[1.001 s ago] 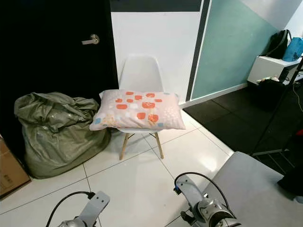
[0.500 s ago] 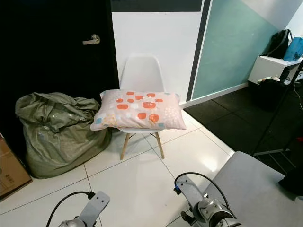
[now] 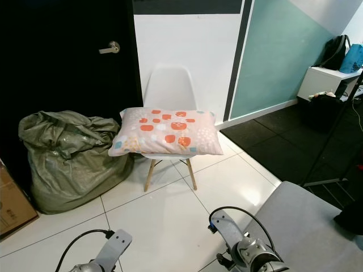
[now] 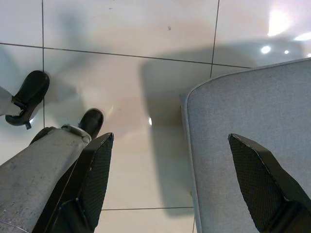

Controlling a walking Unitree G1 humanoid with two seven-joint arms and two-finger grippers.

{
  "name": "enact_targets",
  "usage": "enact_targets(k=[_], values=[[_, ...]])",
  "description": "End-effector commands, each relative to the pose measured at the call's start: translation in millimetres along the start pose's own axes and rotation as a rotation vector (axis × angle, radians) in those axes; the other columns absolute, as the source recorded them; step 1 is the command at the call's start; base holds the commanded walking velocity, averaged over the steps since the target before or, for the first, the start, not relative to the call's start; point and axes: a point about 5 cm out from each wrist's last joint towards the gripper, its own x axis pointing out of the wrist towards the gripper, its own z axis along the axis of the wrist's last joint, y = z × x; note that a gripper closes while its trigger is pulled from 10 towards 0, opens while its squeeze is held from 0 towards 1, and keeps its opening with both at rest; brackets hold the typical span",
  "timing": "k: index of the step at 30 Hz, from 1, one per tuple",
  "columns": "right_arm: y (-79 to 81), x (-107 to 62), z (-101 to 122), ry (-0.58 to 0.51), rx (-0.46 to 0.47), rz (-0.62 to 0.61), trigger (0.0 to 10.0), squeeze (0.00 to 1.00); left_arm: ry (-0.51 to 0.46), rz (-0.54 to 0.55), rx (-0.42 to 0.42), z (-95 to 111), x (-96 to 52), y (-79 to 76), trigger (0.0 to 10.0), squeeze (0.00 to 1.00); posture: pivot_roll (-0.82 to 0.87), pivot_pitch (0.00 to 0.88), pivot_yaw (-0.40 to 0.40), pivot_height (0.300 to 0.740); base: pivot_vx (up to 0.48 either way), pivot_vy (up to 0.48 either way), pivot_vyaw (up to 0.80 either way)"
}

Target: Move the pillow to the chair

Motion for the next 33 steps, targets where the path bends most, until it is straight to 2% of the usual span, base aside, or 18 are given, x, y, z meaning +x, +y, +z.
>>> enact_targets(k=[1, 33], values=[[-1.7, -0.6, -1.3, 0.007, 0.005, -0.003, 10.0, 0.0, 0.004, 0.001, 0.016, -2.5, -0.4, 1.4, 10.0, 0.0, -0.12, 0.0, -0.061, 0.74, 0.0, 0.0, 0.0], [-1.9, -0.7, -4.4, 0.017, 0.003, 0.001, 10.0, 0.0, 0.007, -0.01, 0.019, -3.5, -0.1, -1.4, 10.0, 0.0, -0.12, 0.0, -0.064, 0.74, 0.0, 0.0, 0.0]])
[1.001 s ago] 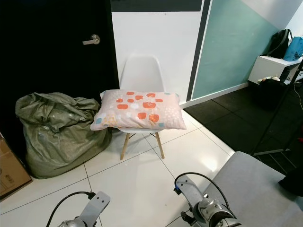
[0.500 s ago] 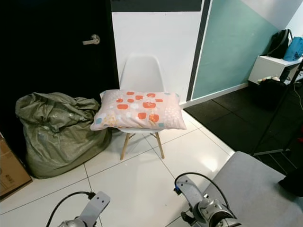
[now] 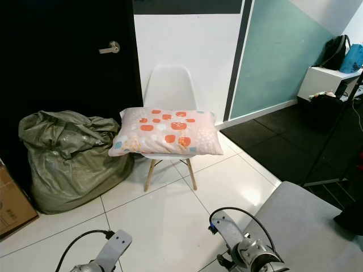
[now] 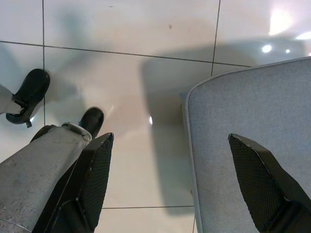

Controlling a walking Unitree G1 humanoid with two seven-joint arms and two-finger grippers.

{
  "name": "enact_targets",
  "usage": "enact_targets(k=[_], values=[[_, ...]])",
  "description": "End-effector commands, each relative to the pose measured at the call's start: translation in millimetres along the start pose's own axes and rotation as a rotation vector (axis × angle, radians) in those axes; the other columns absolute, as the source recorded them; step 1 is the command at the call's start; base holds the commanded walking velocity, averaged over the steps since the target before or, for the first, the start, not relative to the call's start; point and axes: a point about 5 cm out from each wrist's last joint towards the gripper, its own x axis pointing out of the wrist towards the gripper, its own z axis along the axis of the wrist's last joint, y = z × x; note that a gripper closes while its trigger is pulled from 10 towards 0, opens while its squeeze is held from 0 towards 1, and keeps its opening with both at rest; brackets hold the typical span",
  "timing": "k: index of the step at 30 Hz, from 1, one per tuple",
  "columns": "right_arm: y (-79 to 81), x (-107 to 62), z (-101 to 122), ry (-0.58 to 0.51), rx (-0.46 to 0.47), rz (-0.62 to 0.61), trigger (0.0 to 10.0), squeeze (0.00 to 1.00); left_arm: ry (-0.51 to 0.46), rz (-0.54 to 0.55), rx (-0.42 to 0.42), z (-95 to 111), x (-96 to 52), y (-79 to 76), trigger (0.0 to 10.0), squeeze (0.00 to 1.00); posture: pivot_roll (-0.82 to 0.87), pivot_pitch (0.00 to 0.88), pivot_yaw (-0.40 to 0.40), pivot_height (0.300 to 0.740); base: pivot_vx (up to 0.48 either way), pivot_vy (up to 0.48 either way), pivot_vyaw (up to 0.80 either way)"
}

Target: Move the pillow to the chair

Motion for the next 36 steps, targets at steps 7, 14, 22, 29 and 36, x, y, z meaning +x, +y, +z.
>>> enact_targets(k=[7, 14, 22, 29, 36], values=[[-2.1, -0.7, -2.3, 0.012, 0.002, -0.001, 10.0, 0.0, 0.003, -0.007, 0.011, -2.5, -0.1, -0.6, 10.0, 0.0, -0.12, 0.0, -0.065, 0.74, 0.0, 0.0, 0.0], [-2.1, -0.8, -2.8, 0.013, 0.003, 0.0, 10.0, 0.0, 0.004, -0.008, 0.011, -2.8, -0.1, -1.0, 10.0, 0.0, -0.12, 0.0, -0.066, 0.74, 0.0, 0.0, 0.0], [-2.0, -0.7, -3.6, 0.015, 0.002, 0.001, 10.0, 0.0, 0.005, -0.009, 0.009, -3.2, 0.0, -1.7, 10.0, 0.0, -0.12, 0.0, -0.066, 0.74, 0.0, 0.0, 0.0], [-1.7, -0.6, -3.6, 0.015, 0.001, 0.001, 10.0, 0.0, 0.006, -0.009, 0.009, -3.4, 0.0, -1.7, 10.0, 0.0, -0.12, 0.0, -0.062, 0.74, 0.0, 0.0, 0.0], [-1.4, -0.5, -3.0, 0.013, 0.003, 0.002, 10.0, 0.0, 0.006, -0.008, 0.01, -3.3, -0.1, -1.1, 10.0, 0.0, -0.12, 0.0, -0.063, 0.74, 0.0, 0.0, 0.0]])
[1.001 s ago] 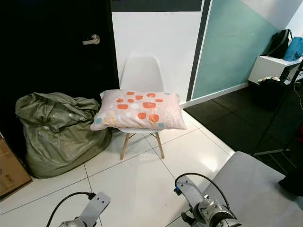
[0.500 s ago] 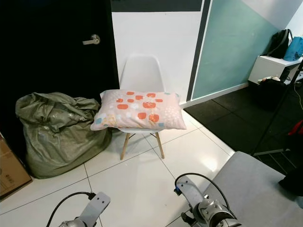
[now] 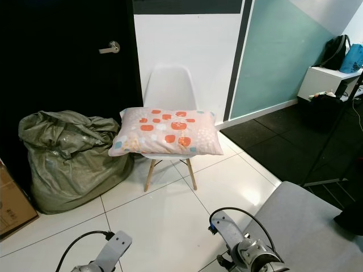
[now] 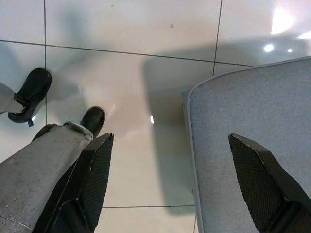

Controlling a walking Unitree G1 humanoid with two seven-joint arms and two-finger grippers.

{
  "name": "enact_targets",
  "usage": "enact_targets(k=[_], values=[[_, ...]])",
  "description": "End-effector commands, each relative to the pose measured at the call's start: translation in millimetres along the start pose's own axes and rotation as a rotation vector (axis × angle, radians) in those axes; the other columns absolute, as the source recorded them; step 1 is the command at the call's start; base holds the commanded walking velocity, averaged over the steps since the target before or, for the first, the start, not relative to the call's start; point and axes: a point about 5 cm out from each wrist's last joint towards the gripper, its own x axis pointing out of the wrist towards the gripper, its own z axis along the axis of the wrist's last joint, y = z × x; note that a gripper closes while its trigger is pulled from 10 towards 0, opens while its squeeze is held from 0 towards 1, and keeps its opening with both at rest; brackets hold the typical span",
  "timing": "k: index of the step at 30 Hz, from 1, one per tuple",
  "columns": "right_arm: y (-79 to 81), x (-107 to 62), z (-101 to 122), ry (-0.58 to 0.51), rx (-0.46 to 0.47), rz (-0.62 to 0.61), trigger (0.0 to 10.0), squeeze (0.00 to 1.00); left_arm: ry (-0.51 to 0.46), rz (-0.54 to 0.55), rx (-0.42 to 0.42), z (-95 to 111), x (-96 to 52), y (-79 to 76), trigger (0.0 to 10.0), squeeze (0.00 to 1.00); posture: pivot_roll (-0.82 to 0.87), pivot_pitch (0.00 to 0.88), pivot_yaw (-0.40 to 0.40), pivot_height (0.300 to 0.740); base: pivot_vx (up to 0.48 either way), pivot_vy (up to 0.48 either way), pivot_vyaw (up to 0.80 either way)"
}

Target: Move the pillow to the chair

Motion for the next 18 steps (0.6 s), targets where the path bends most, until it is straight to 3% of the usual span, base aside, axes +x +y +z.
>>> enact_targets(k=[1, 18], values=[[-1.8, -0.6, -2.3, 0.009, 0.002, -0.004, 10.0, 0.0, 0.001, -0.006, 0.008, -1.3, -0.1, -0.2, 10.0, 0.0, -0.12, 0.0, -0.063, 0.74, 0.0, 0.0, 0.0], [-2.2, -0.7, -2.2, 0.008, 0.007, -0.004, 10.0, 0.0, 0.0, -0.007, 0.006, -0.8, -0.1, -0.3, 10.0, 0.0, -0.12, 0.0, -0.062, 0.74, 0.0, 0.0, 0.0]])
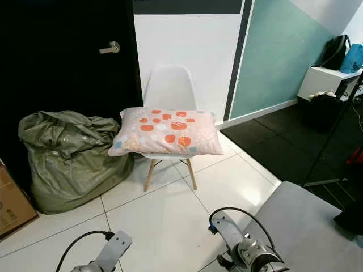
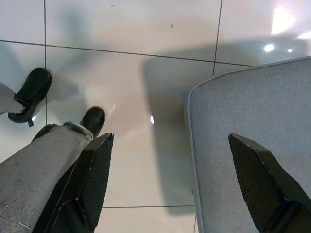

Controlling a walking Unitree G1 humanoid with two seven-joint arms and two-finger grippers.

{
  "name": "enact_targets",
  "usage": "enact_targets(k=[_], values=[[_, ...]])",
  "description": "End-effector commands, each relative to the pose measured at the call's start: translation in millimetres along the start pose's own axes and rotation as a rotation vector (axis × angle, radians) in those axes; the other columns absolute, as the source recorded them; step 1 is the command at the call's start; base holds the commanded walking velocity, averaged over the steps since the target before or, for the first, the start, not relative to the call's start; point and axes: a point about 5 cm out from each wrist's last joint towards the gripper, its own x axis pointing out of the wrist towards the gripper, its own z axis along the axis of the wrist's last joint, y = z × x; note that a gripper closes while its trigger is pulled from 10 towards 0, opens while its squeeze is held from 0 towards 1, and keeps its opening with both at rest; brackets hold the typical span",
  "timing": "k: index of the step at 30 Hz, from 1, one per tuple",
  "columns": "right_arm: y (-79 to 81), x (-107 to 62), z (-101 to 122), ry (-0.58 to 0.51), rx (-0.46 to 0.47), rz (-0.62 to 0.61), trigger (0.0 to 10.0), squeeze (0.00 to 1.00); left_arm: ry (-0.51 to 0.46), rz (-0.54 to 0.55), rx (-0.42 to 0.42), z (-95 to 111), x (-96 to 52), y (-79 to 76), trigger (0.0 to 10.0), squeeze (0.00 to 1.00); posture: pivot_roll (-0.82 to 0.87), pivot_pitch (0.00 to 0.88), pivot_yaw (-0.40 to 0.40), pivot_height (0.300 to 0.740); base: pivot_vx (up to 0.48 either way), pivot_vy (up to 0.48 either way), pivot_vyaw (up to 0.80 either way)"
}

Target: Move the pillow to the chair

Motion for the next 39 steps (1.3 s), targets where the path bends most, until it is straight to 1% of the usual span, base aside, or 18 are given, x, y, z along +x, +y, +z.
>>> enact_targets(k=[1, 39], values=[[-2.3, -0.8, -2.3, 0.008, 0.006, -0.004, 10.0, 0.0, -0.001, -0.007, 0.006, -0.7, -0.1, -0.4, 10.0, 0.0, -0.12, 0.0, -0.062, 0.74, 0.0, 0.0, 0.0], [-3.3, -1.2, -1.4, 0.007, 0.009, -0.003, 10.0, 0.0, -0.003, -0.008, 0.003, 0.3, -0.1, -0.1, 10.0, 0.0, -0.12, 0.0, -0.061, 0.74, 0.0, 0.0, 0.0]])
